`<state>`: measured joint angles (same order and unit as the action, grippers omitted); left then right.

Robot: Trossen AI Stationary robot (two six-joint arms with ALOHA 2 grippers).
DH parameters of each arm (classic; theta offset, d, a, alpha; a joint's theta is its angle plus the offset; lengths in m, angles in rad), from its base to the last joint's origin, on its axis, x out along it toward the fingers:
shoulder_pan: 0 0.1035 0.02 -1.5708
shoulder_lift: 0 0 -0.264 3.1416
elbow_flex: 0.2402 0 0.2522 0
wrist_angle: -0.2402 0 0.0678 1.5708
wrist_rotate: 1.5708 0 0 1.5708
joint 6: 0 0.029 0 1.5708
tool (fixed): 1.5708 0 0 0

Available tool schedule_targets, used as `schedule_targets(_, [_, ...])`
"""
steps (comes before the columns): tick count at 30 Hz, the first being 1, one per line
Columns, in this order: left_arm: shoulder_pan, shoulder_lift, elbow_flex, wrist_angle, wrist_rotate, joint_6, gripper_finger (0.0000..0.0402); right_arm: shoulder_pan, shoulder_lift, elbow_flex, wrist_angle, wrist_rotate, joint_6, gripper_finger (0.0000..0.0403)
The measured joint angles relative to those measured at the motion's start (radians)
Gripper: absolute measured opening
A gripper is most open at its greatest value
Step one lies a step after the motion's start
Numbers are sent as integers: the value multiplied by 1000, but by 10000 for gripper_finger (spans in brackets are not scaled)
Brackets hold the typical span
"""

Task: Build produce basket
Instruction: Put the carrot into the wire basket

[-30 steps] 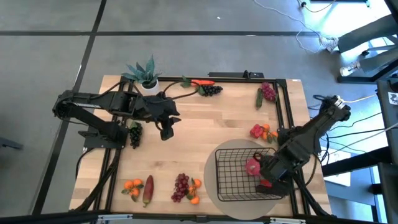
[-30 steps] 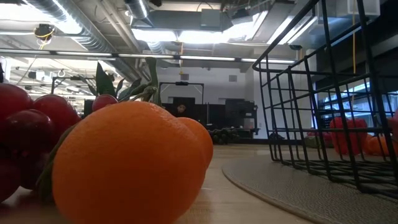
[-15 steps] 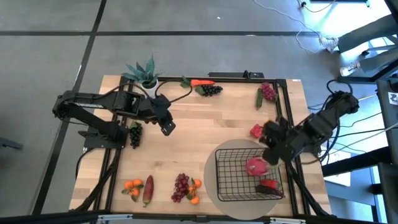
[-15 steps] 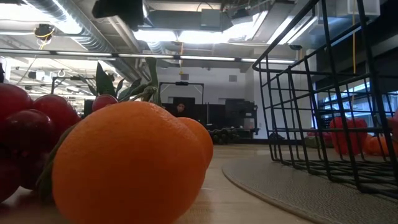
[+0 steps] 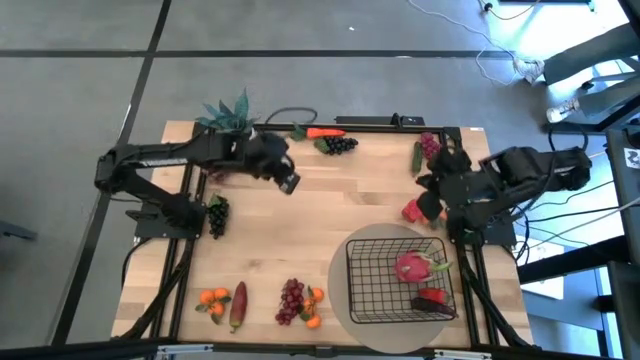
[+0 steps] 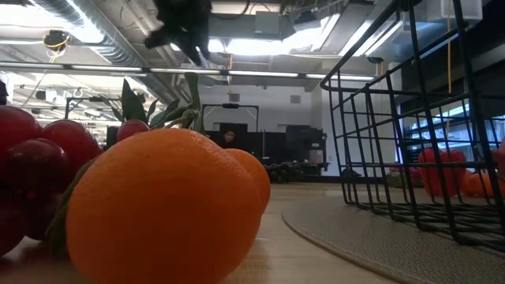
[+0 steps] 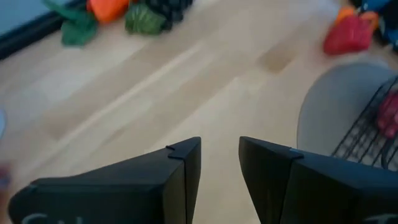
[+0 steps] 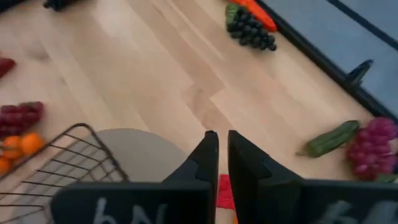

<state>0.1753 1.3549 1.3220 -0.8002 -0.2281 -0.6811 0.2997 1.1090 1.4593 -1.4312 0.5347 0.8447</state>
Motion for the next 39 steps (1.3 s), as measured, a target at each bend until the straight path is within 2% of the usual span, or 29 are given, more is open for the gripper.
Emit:
schedule_targets(6, [185,82,1,172,163,210,97,-154,5,0,54,-118,-221,21])
schedule_targets(11, [296,180,1,251,256,558,97,-266,5,-1,152,-185,-402,21])
schedule_targets(17, [380,276,1,247,230,900,97,-369,16,-1,246,-305,-518,21])
schedule_targets(24, [459,356,1,267,124,1234,97,-445,44,-1,298,-308,-513,21])
schedule_targets(27, [484,386,1,318,118,1355,97,-467,64,-1,321,-309,-510,21])
schedule_targets(32, [511,446,1,388,117,1501,97,-497,103,-2,338,-311,-508,21])
schedule_targets(39, [532,514,1,421,114,1623,97,-523,135,-2,339,-311,-506,21])
